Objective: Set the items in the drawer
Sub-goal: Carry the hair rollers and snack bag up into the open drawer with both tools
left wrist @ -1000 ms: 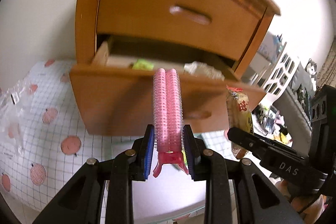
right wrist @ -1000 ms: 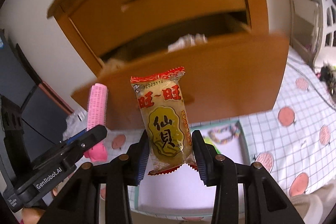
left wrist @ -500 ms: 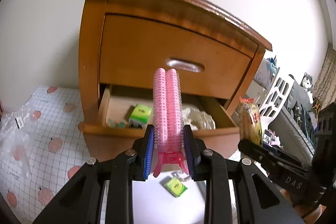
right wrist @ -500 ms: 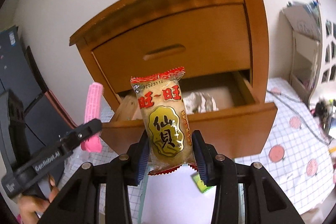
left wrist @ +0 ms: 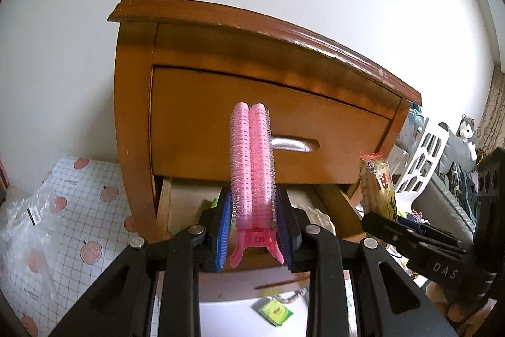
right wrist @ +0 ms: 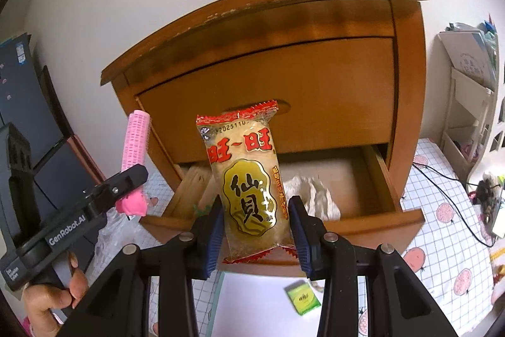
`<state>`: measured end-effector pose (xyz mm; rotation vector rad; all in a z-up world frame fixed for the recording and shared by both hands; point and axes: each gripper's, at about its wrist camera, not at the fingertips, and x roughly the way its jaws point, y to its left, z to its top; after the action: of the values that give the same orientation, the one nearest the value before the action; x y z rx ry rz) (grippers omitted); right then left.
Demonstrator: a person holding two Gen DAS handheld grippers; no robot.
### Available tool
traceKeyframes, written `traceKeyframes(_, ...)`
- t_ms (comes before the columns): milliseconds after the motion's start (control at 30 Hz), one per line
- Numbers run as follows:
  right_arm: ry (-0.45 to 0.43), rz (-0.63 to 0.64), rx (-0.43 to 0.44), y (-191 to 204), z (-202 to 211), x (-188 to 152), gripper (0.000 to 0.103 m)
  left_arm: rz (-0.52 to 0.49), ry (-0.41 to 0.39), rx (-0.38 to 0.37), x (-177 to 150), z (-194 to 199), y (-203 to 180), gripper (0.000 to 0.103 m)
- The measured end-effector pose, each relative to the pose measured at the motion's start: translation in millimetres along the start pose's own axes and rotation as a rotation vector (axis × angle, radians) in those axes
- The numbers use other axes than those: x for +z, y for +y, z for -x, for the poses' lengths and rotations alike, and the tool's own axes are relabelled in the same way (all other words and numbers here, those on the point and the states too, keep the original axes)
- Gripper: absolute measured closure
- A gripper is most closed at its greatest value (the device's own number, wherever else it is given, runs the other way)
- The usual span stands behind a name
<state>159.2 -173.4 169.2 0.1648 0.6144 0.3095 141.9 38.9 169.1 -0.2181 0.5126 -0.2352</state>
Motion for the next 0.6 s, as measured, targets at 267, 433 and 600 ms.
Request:
traceKeyframes(267,0.076,-0.012,-0.034,-4,-36,18,0.061,-0.001,0.063,0.025,-4,-35,6,0.075)
traceKeyframes(433,0.148,0.008,-0.059,1,-66,11,0.061,0.025,0.119,0.038,-13,-57,16,0.075)
traceKeyframes(600,0.212,0.050,-0.088,11,-91,4,0.061,0.035,0.152,0.064,-18,-71,24,0.075)
